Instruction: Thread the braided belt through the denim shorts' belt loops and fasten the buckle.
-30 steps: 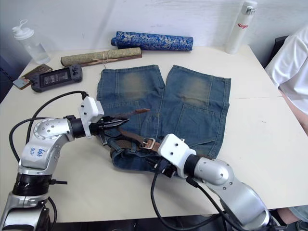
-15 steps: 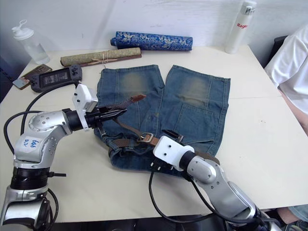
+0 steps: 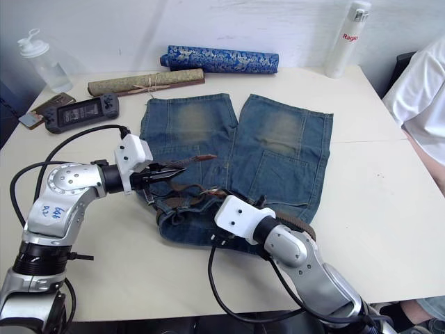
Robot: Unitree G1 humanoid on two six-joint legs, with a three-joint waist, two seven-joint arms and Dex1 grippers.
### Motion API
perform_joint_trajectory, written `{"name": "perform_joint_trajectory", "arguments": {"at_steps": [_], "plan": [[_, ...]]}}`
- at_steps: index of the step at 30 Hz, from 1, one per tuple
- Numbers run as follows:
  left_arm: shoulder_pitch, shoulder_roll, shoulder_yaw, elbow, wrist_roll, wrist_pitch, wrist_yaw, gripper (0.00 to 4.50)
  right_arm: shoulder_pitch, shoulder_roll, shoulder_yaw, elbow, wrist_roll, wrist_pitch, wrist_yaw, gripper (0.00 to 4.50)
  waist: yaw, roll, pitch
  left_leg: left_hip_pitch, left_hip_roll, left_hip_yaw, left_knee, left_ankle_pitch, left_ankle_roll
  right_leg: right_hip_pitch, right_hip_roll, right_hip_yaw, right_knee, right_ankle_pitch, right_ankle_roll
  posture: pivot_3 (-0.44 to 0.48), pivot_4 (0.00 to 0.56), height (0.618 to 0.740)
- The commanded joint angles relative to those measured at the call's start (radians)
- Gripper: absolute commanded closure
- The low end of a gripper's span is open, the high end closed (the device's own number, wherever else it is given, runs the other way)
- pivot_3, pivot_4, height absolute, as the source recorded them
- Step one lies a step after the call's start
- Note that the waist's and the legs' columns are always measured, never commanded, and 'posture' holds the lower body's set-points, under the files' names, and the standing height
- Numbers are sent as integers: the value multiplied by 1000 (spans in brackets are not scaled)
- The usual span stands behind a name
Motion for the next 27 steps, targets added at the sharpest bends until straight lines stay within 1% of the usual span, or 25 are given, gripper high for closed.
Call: {"name": "perform_joint_trajectory", "arguments": {"at_steps": [1,7,11,14,20,24,27], "plan": [[5,26,-5,-4,14,-32,-14,4500,-25,22,-17,-4,-36,-20,2,4400,0,0,0,0,0,0,0,0,0,0,0,0,0,0,0,0,150,645],[25,51,-21,-5,32,-33,-27,4500,-46,33,-22,12,-60,-25,5,4400,-1,0,0,0,0,0,0,0,0,0,0,0,1,0,0,0,150,645],[37,73,-41,4,66,-33,-27,4500,-51,38,-23,19,-73,-30,12,4400,0,0,0,0,0,0,0,0,0,-1,0,0,2,0,-1,0,150,645],[27,68,-41,20,71,16,0,4500,-52,43,-23,23,-82,-36,17,4400,-1,0,0,0,0,0,1,0,0,-1,0,0,2,0,-1,0,150,645],[17,100,-76,64,118,23,-11,4500,-54,45,-23,29,-100,-50,30,4400,-2,0,0,0,0,0,1,0,0,-2,0,0,4,-1,-1,0,150,645],[22,126,-98,76,131,-32,-50,4500,-52,48,-30,32,-110,-60,44,4400,-2,0,0,0,0,0,1,0,0,-2,0,0,4,-1,-1,0,150,645],[20,115,-90,78,123,-49,-51,4500,-51,44,-34,33,-115,-68,55,4400,-2,0,0,0,0,0,1,0,0,-2,0,0,4,-1,-1,0,150,645]]}}
